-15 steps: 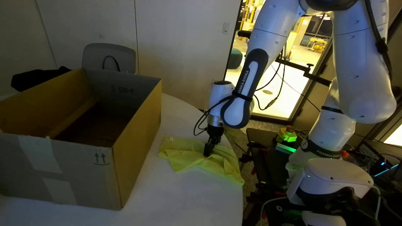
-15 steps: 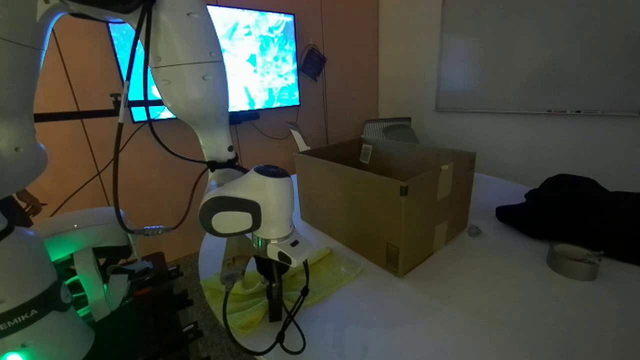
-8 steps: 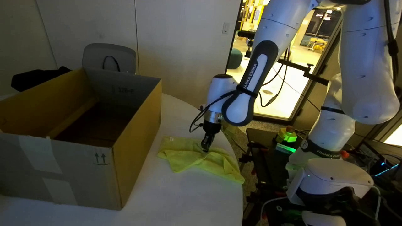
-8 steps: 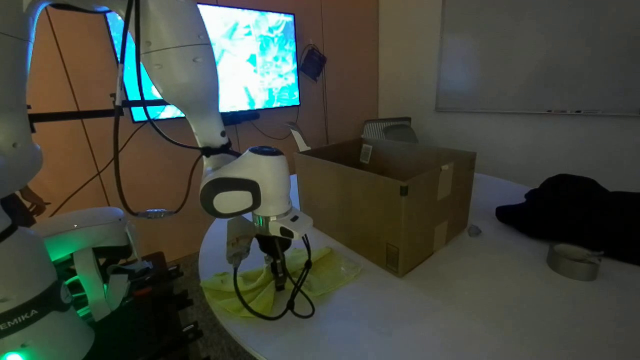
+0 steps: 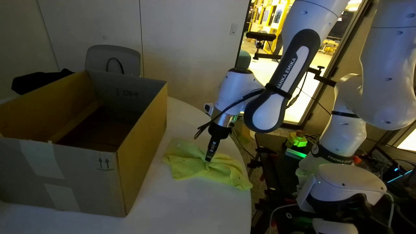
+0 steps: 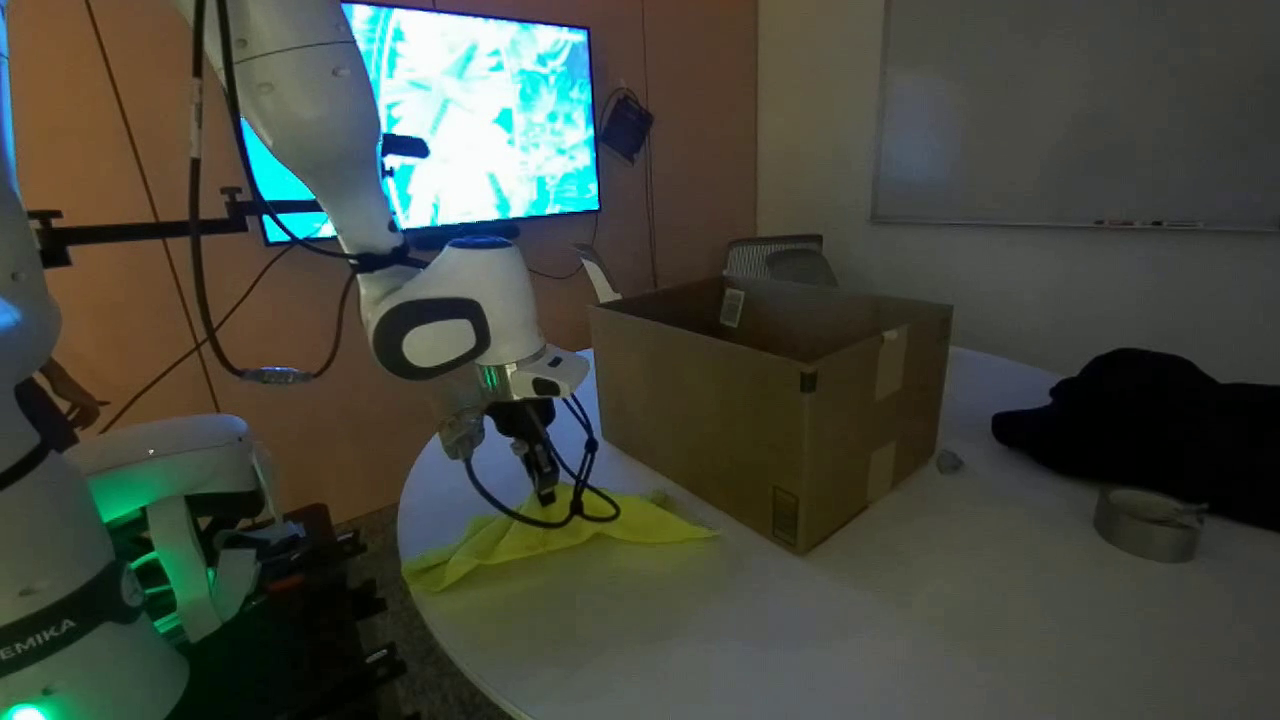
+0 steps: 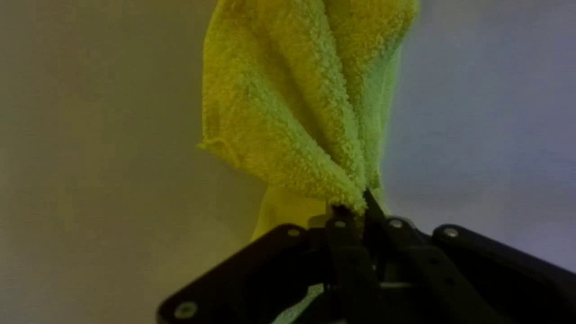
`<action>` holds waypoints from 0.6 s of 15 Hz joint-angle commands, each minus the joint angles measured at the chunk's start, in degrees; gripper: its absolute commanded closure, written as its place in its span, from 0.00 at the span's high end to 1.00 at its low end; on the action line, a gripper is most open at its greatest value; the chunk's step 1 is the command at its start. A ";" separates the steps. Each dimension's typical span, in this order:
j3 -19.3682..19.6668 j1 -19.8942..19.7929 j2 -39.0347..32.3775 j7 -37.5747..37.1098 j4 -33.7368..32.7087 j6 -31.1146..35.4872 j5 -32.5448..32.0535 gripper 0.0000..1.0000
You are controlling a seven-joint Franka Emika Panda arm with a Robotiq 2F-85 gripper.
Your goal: Put the black marker in the yellow fabric, wrap it and put it in the box
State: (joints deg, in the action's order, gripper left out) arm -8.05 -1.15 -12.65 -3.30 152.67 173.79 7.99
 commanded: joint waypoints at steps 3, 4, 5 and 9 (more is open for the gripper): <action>-0.28 6.69 0.06 -2.04 -0.31 0.56 -1.46 0.08; 1.47 9.06 -0.71 -3.56 -0.69 0.04 -3.25 0.08; 2.22 10.85 -1.93 -4.50 -1.32 -0.39 -4.42 0.09; 1.92 14.84 -4.39 -6.27 -3.06 -1.69 -6.34 0.46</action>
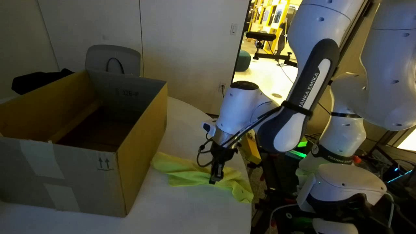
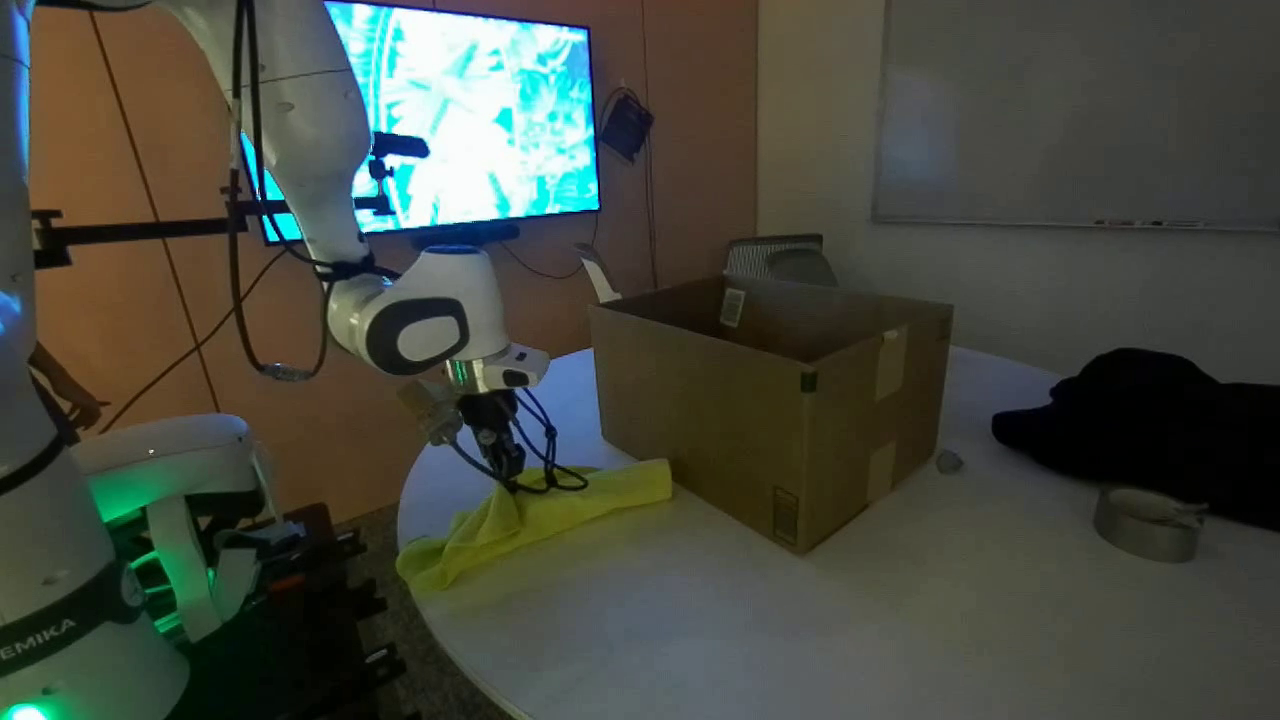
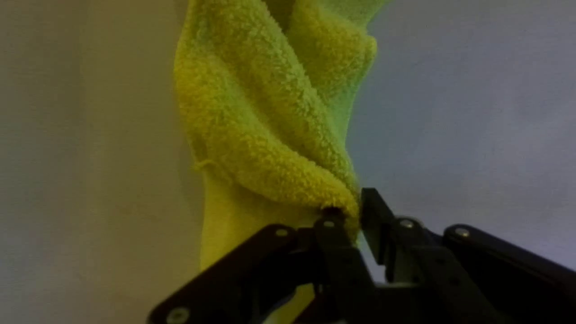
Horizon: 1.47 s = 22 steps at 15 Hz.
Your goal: Put the black marker in the yellow fabric, wrap it and put it in the box
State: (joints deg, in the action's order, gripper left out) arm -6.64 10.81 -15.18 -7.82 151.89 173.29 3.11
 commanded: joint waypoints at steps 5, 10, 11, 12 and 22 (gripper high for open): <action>2.90 9.86 -0.44 -4.79 -3.33 -2.57 -4.57 0.84; 7.78 14.84 2.95 -8.95 -2.94 -5.31 -11.82 1.00; 9.60 16.25 3.26 -9.78 -3.05 -6.01 -13.05 1.00; 11.71 17.29 3.40 -11.48 -3.26 -6.78 -15.51 1.00; 12.21 10.73 -3.95 -10.58 -6.94 -7.85 -16.97 1.00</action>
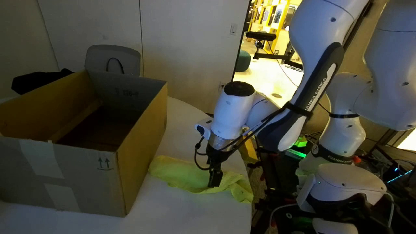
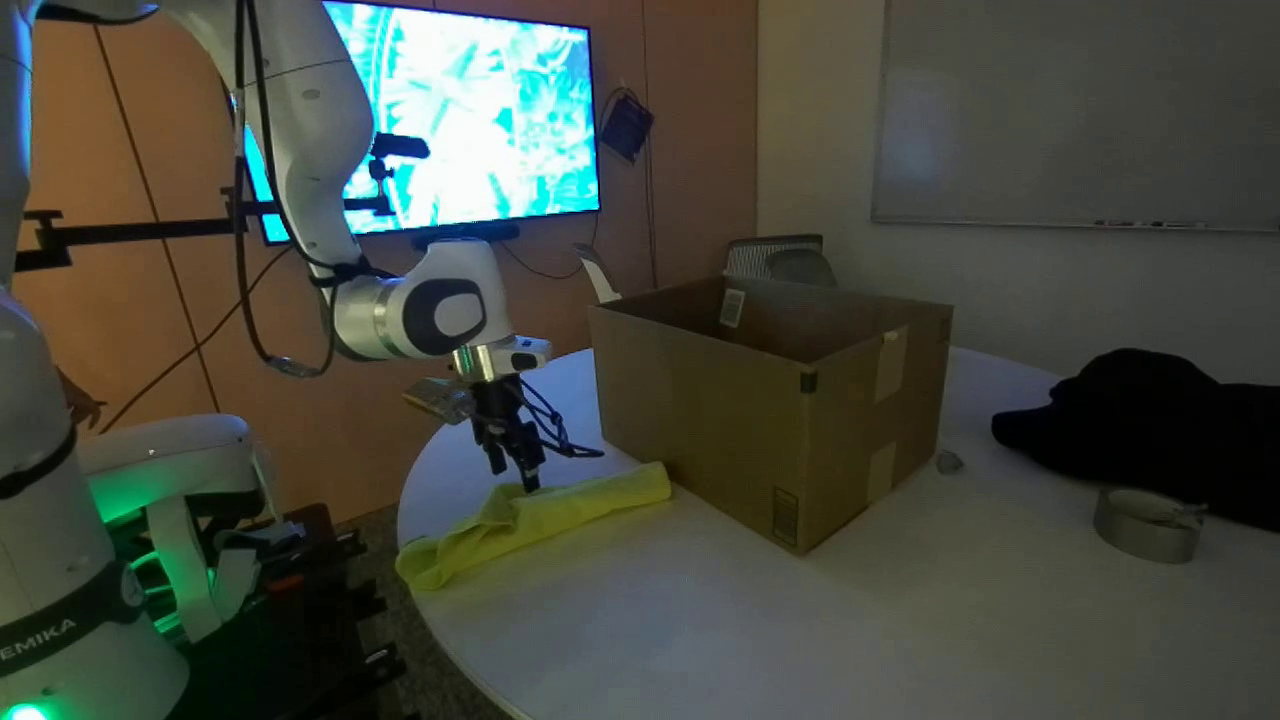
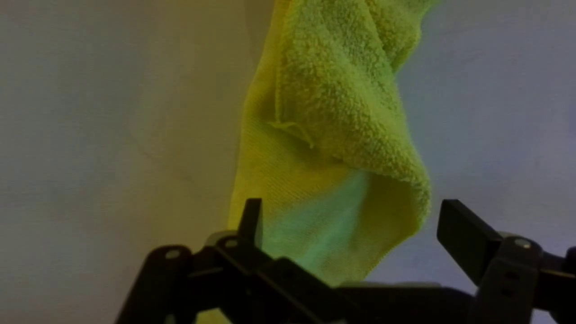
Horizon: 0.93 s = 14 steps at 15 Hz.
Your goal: Put the black marker in the yellow fabric, wrap it and put it in the box
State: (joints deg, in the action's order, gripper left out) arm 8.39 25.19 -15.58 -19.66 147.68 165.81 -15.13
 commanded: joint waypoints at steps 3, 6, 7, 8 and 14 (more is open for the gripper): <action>-4.11 -6.14 -7.40 2.33 -4.60 -0.43 2.61 1.00; -6.00 -9.14 -11.24 4.38 -6.42 -0.80 5.41 1.00; -6.56 -9.94 -12.28 5.19 -6.86 -0.87 6.36 1.00; -7.62 -11.12 -12.94 6.41 -7.14 -1.08 7.49 1.00; -9.42 -12.53 -10.77 8.79 -6.49 -4.33 9.59 0.51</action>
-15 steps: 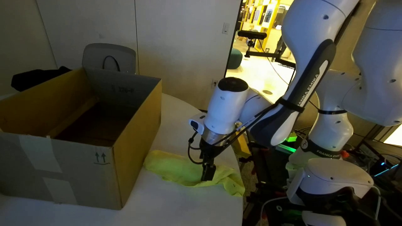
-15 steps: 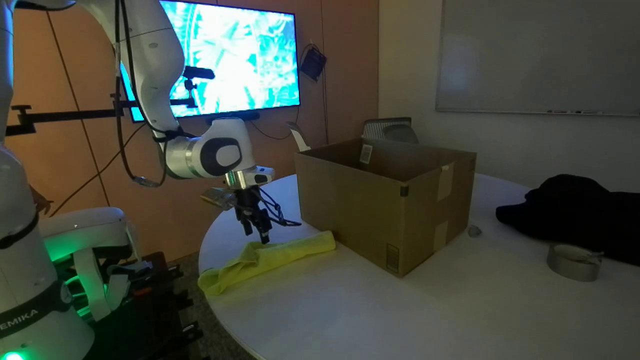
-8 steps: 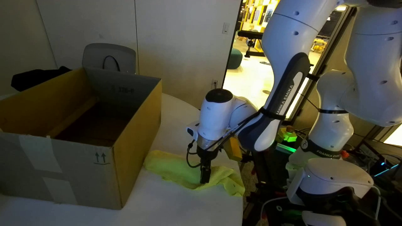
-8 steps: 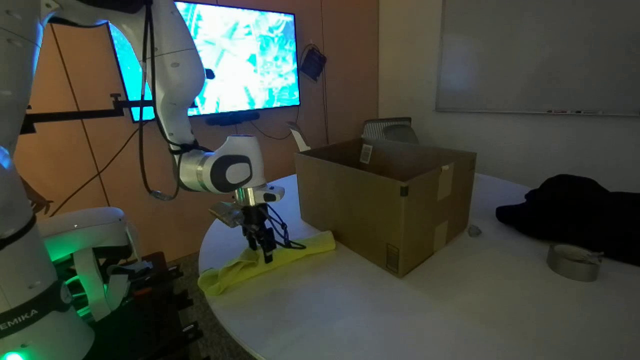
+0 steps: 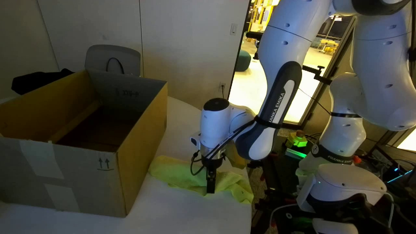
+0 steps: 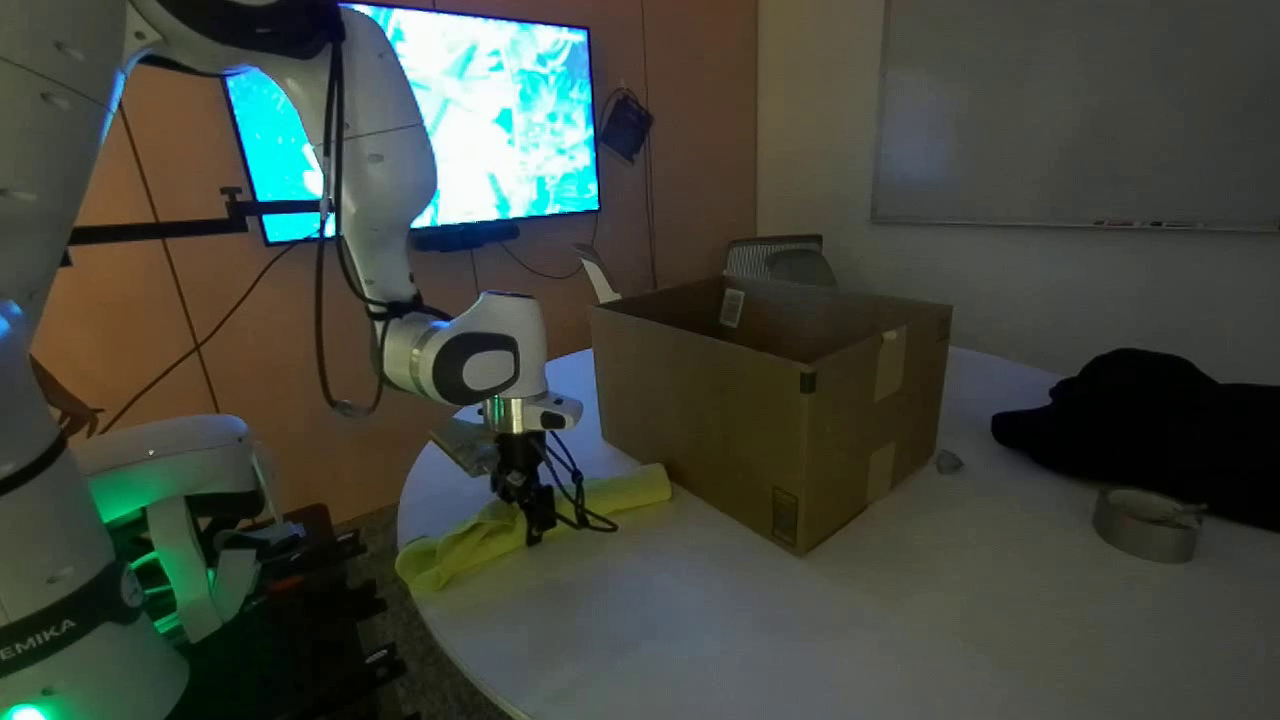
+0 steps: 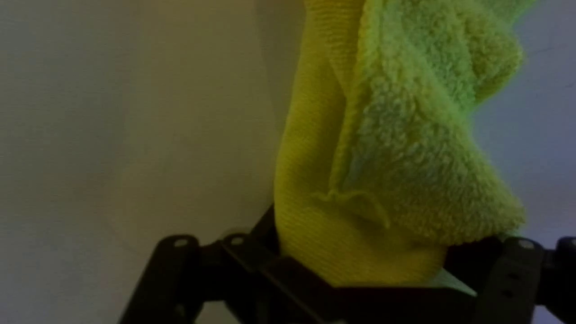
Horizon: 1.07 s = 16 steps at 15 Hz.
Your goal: Put the black marker in the yellow fabric, wrap it and put it in the box
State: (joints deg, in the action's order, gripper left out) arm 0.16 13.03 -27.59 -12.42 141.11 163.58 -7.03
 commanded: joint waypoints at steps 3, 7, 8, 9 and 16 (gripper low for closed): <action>0.23 1.15 6.28 0.24 2.78 -3.01 0.01 0.27; -0.29 0.79 13.09 -0.31 5.04 -4.87 0.07 0.03; -0.27 0.63 14.60 -0.59 5.31 -5.55 -0.03 0.06; -0.78 0.05 16.27 -0.40 5.54 -6.27 0.48 0.06; -1.27 -0.95 31.99 -12.00 1.52 -18.60 -9.00 0.06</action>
State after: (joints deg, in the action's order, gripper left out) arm 0.49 13.28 -3.87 -18.74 144.32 151.17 -11.48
